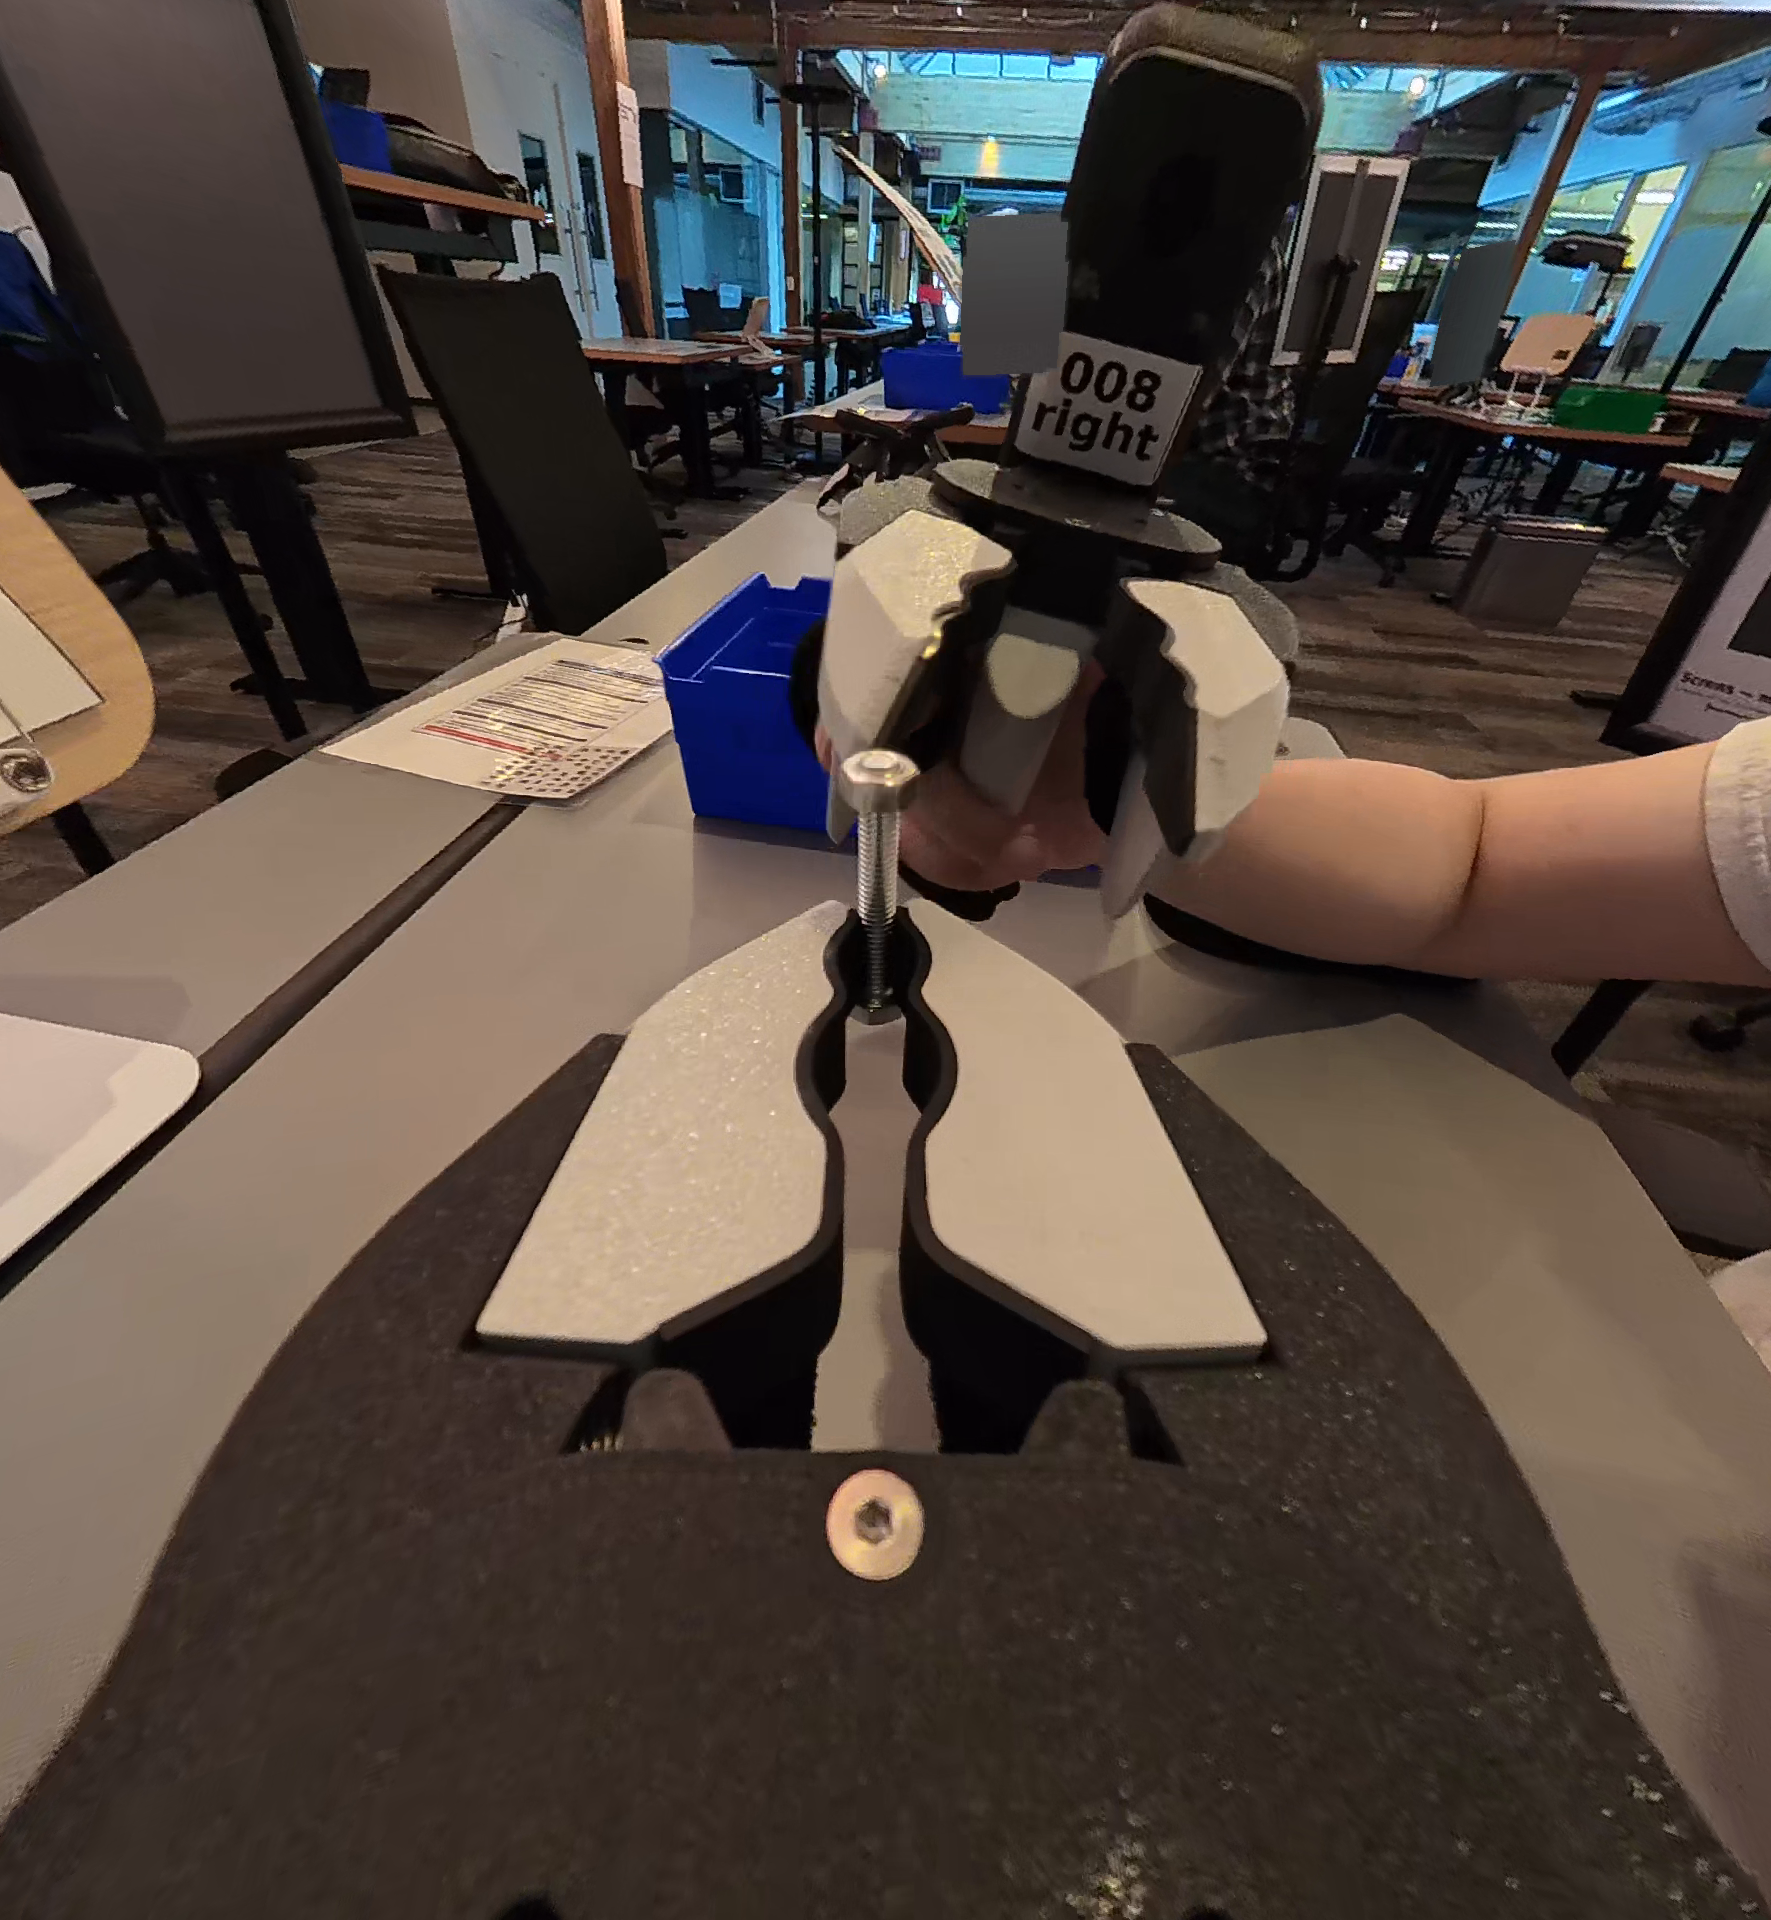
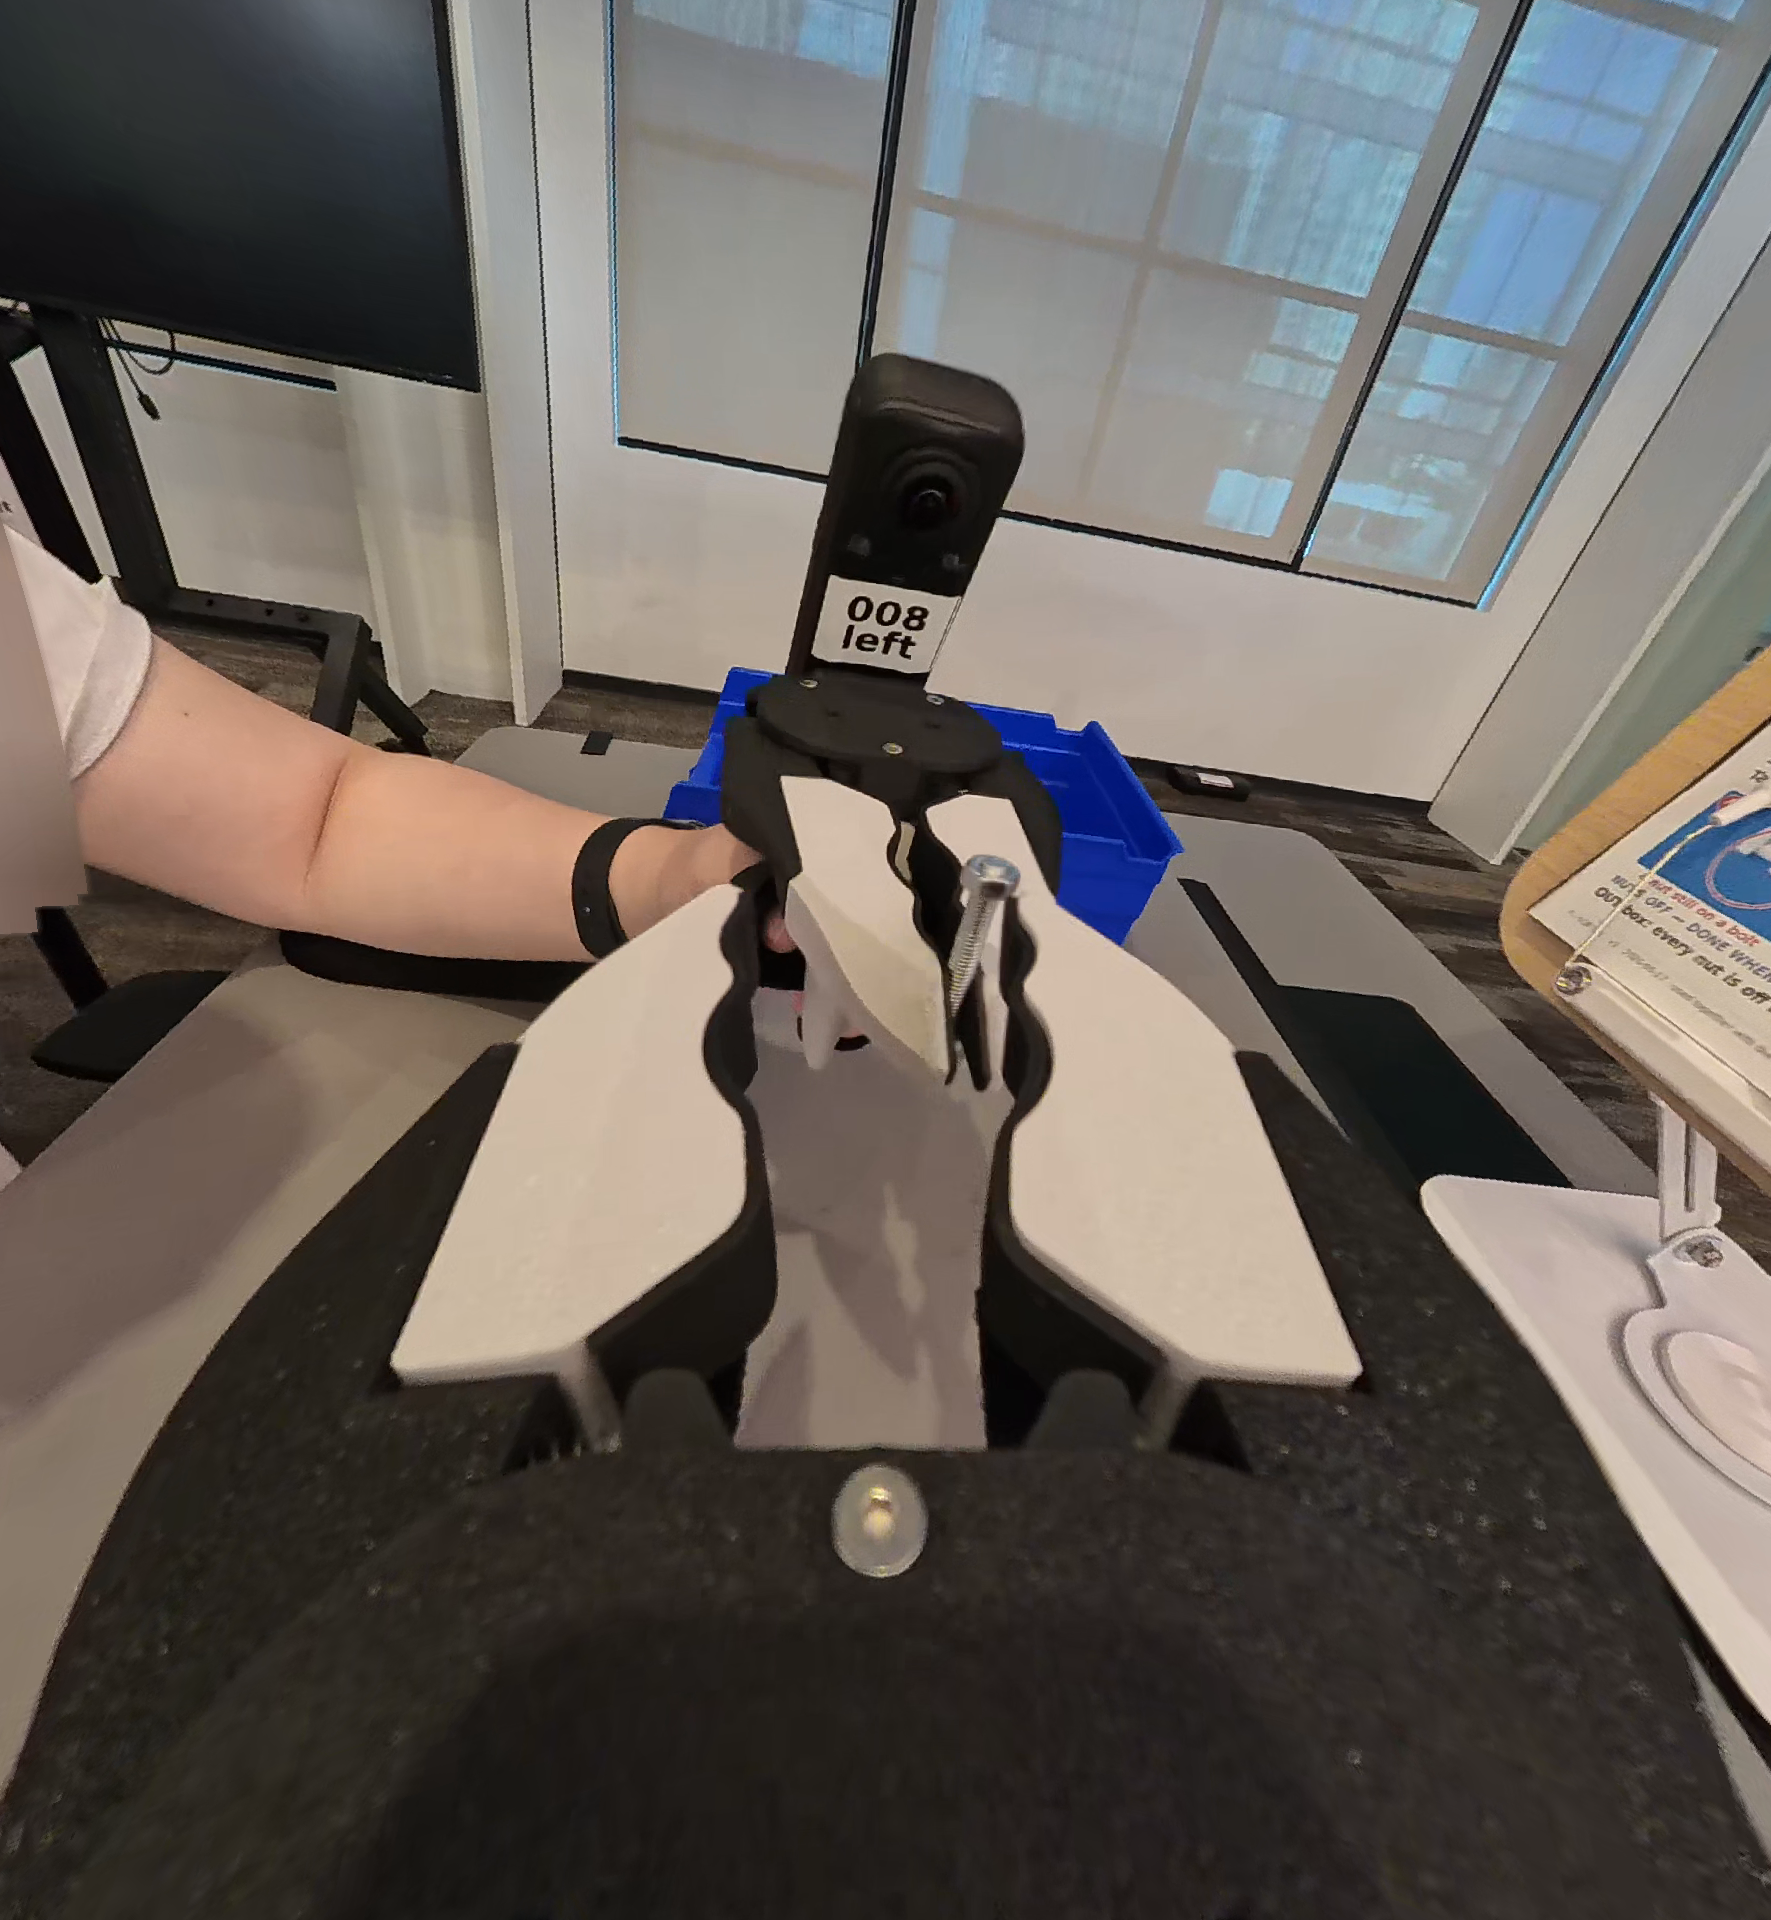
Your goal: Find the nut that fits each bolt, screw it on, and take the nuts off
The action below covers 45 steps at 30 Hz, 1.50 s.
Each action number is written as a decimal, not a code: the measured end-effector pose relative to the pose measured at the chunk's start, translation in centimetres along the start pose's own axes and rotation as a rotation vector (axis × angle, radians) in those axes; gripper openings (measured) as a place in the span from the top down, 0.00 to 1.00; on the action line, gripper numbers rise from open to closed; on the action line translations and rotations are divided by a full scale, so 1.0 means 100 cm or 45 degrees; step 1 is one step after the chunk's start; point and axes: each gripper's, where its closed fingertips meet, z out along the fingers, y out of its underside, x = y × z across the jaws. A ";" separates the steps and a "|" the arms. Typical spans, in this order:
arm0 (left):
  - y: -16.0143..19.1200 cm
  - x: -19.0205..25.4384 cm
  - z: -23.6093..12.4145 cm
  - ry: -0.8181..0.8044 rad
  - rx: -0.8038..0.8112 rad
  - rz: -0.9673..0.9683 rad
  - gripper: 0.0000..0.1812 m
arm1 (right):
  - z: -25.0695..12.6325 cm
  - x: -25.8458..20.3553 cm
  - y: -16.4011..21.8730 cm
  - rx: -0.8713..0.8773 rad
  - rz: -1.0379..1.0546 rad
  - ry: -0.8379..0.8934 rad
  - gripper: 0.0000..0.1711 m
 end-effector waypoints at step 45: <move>-0.002 0.002 0.001 0.017 0.011 -0.020 0.98 | 0.005 -0.004 0.000 -0.041 -0.035 0.013 0.70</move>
